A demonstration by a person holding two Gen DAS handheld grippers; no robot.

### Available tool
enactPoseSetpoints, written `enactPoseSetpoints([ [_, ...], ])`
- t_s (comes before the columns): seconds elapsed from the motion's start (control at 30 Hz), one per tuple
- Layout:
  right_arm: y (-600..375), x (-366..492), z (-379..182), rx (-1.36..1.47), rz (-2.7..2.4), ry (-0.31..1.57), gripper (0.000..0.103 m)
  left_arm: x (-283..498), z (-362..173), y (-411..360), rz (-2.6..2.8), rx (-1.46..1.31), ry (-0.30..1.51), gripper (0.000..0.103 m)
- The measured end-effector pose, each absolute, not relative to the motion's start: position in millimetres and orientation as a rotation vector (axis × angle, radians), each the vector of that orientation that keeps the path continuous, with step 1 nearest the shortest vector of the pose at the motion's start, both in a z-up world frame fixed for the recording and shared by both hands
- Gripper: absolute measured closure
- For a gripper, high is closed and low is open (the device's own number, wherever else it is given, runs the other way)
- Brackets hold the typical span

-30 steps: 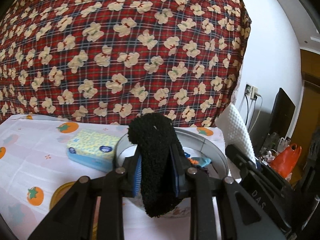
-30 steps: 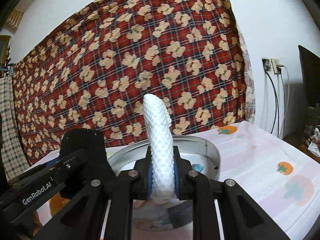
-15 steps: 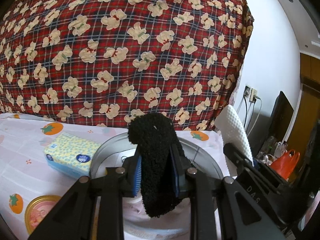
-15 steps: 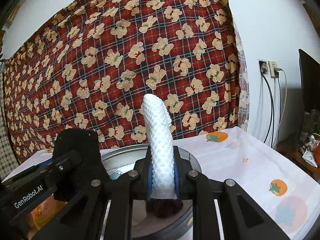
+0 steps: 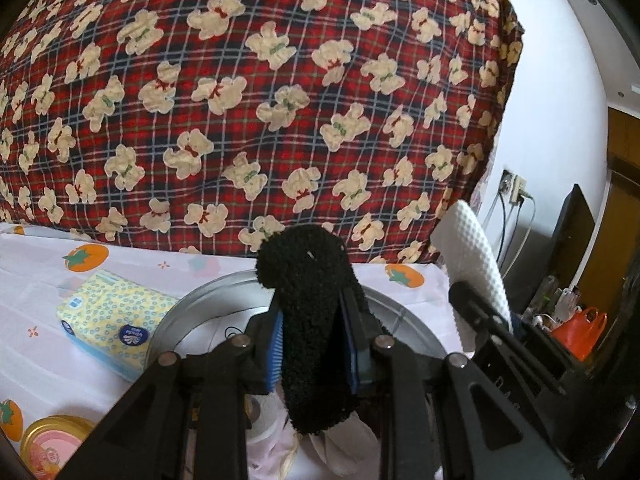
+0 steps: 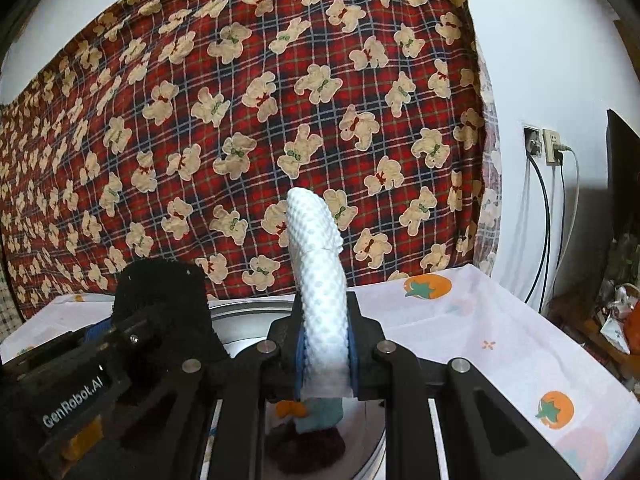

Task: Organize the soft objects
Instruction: 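Carry the white glove and black square cloth over the tin with both grippers, then open both grippers to drop the glove and black cloth into the tin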

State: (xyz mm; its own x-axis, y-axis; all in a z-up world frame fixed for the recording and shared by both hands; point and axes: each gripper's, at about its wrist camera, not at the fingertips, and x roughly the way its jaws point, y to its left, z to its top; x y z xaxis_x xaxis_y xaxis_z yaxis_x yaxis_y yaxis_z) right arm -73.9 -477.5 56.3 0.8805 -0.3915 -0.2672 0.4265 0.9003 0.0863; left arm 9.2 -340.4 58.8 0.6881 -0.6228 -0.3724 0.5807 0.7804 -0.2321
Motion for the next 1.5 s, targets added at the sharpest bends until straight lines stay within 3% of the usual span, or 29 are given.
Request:
enactPoseSetpoints([
  [1.37, -479, -27, 31, 0.078, -0.362, 0.432, 0.084, 49, 22, -361, -0.584, -0.004, 0.671, 0.08],
  [1.43, -477, -27, 29, 0.072, -0.354, 0.44, 0.083, 49, 22, -362, -0.585, 0.002, 0.67, 0.079],
  [1.47, -476, -27, 29, 0.067, -0.351, 0.442, 0.08, 48, 22, -362, -0.584, 0.006, 0.67, 0.073],
  [1.5, -476, -27, 29, 0.064, -0.35, 0.44, 0.071, 48, 22, -363, -0.584, 0.011, 0.669, 0.071],
])
